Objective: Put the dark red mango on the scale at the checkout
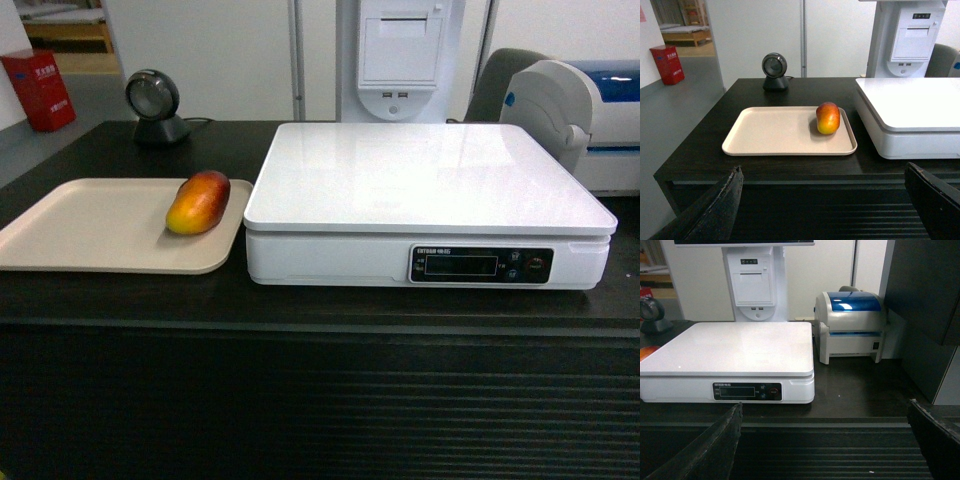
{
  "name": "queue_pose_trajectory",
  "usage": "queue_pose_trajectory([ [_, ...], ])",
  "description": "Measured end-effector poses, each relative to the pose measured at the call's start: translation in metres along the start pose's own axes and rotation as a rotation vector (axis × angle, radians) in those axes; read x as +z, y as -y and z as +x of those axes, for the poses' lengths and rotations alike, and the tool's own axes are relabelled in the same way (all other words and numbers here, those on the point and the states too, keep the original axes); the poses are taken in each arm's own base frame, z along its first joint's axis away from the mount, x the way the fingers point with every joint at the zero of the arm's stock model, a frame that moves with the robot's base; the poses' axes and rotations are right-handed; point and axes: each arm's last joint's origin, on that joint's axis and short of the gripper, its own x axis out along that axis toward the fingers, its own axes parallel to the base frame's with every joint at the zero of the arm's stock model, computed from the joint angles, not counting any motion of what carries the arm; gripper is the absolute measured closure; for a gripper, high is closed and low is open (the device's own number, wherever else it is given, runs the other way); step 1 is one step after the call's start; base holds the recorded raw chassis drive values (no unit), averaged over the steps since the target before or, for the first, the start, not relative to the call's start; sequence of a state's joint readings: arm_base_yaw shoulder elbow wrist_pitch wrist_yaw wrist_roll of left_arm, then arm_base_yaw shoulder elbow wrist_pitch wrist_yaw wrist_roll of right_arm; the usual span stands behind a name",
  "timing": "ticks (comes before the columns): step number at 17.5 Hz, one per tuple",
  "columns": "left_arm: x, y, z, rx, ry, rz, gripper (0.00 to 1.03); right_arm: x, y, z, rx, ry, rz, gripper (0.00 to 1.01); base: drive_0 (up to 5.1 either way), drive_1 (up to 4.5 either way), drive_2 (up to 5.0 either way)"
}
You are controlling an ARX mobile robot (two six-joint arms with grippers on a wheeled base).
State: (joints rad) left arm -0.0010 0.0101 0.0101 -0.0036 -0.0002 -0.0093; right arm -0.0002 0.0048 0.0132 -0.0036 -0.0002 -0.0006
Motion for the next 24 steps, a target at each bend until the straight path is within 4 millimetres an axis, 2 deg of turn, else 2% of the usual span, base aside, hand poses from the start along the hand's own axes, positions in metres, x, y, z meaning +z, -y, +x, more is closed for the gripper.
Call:
queue_pose_trajectory([
  [11, 0.000, 0.000, 0.000, 0.000, 0.000, 0.000, 0.05, 0.000, 0.000, 0.000, 0.000, 0.000, 0.000, 0.03, 0.0, 0.00, 0.0],
  [12, -0.002, 0.000, -0.001, 0.050, -0.103, -0.016, 0.05, 0.000, 0.000, 0.000, 0.000, 0.000, 0.000, 0.03, 0.0, 0.00, 0.0],
  [13, 0.002, 0.003, 0.001, 0.116, -0.248, -0.021, 0.05, 0.000, 0.000, 0.000, -0.001, 0.000, 0.000, 0.03, 0.0, 0.00, 0.0],
  [14, 0.009, 0.004, 0.004, 0.142, -0.268, -0.020, 0.05, 0.000, 0.000, 0.000, 0.002, 0.001, 0.000, 0.03, 0.0, 0.00, 0.0],
  [16, 0.024, 0.002, 0.010, 0.131, -0.182, -0.061, 0.05, 0.000, 0.000, 0.000, 0.000, 0.000, 0.000, 0.03, 0.0, 0.00, 0.0],
  [20, 0.023, -0.003, 0.046, 0.046, -0.193, -0.031, 0.05, 0.000, 0.000, 0.000, 0.000, 0.000, 0.000, 0.03, 0.0, 0.00, 0.0],
  [21, 0.028, -0.005, 0.059, 0.026, -0.182, -0.020, 0.05, 0.000, 0.000, 0.000, 0.000, 0.000, 0.000, 0.03, 0.0, 0.00, 0.0],
  [24, 0.044, -0.007, 0.116, -0.065, -0.169, -0.014, 0.05, 0.000, 0.000, 0.000, 0.000, 0.000, 0.000, 0.03, 0.0, 0.00, 0.0],
])
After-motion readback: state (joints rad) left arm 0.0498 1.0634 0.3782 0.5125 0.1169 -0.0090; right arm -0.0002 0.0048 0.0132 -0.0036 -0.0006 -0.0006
